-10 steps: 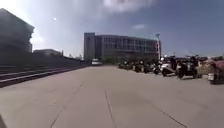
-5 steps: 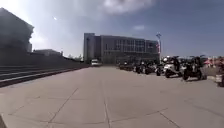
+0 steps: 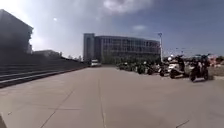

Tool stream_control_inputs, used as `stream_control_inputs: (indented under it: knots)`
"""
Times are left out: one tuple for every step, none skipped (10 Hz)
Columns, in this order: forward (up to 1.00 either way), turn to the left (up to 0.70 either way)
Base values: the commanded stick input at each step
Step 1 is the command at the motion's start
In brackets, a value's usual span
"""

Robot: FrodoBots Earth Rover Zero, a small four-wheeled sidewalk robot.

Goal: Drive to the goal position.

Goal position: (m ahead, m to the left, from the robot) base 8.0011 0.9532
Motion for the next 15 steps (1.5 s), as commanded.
stream_control_inputs:
  knots:
    - [1.00, 0.00]
    - [1.00, 0.00]
    - [1.00, 0.00]
    - [1.00, 0.00]
    - [1.00, 0.00]
    - [1.00, 0.00]
    - [1.00, 0.00]
    - [1.00, 0.00]
    - [1.00, 0.00]
    - [1.00, 0.00]
    - [1.00, 0.00]
    - [1.00, 0.00]
    - [1.00, 0.00]
    - [1.00, 0.00]
    - [1.00, 0.00]
